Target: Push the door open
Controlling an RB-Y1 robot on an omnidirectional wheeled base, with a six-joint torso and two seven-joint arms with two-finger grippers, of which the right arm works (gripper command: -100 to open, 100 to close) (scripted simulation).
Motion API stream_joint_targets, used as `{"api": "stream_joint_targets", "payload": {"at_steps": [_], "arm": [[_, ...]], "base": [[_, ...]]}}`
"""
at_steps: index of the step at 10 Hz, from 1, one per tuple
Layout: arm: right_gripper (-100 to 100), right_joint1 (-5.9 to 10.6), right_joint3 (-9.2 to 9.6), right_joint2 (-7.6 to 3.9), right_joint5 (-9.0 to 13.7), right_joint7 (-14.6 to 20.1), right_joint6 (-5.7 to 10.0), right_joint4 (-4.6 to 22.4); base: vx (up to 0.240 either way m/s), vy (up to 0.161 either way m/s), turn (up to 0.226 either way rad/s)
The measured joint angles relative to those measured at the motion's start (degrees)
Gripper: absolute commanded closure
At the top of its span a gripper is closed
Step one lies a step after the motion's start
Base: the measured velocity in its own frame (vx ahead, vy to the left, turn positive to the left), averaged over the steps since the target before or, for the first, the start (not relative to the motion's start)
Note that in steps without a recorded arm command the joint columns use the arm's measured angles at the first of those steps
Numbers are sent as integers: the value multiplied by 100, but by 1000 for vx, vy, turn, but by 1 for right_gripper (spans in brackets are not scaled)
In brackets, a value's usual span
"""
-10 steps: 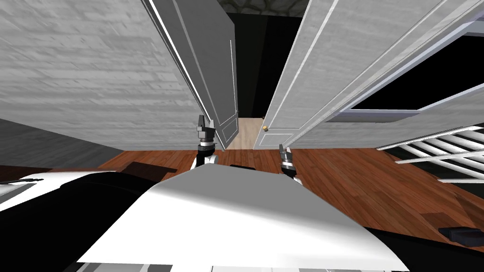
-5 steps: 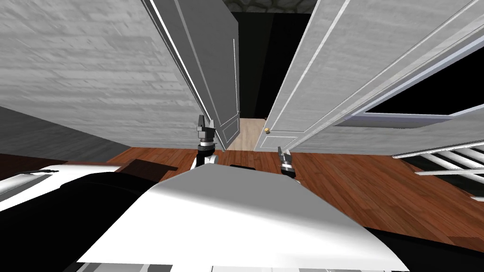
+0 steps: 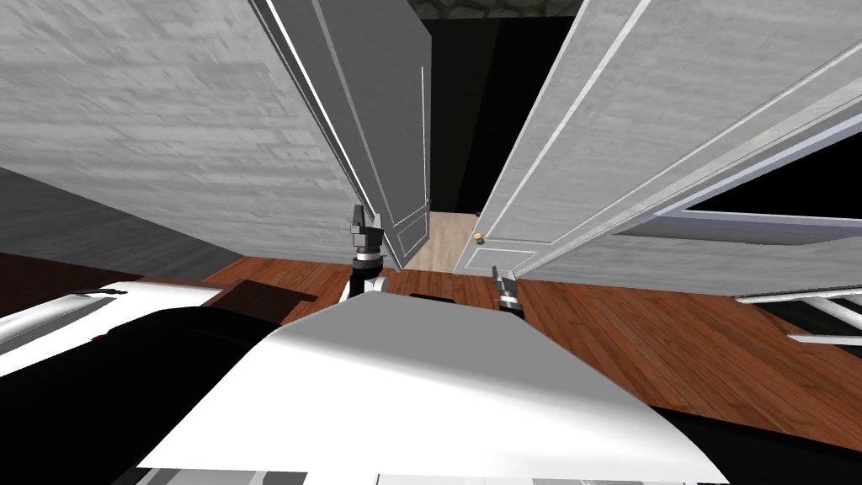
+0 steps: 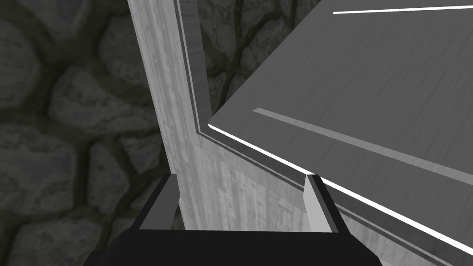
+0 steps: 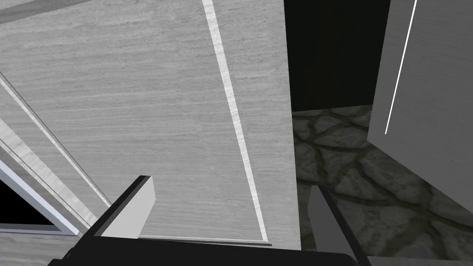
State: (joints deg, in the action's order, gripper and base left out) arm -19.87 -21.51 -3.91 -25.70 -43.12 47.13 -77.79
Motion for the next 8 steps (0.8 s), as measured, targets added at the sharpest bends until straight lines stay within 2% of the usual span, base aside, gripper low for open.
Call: {"api": "stream_joint_targets", "payload": {"at_steps": [4, 6, 8], "arm": [[-100, -14, -176, 139, -288, -449, 184, 397], [-100, 25, -261, 167, -391, -624, 260, 613], [-100, 93, -353, 242, -516, -861, 369, 887]], "base": [[107, -62, 109], [91, -50, 68], [101, -76, 110]]}}
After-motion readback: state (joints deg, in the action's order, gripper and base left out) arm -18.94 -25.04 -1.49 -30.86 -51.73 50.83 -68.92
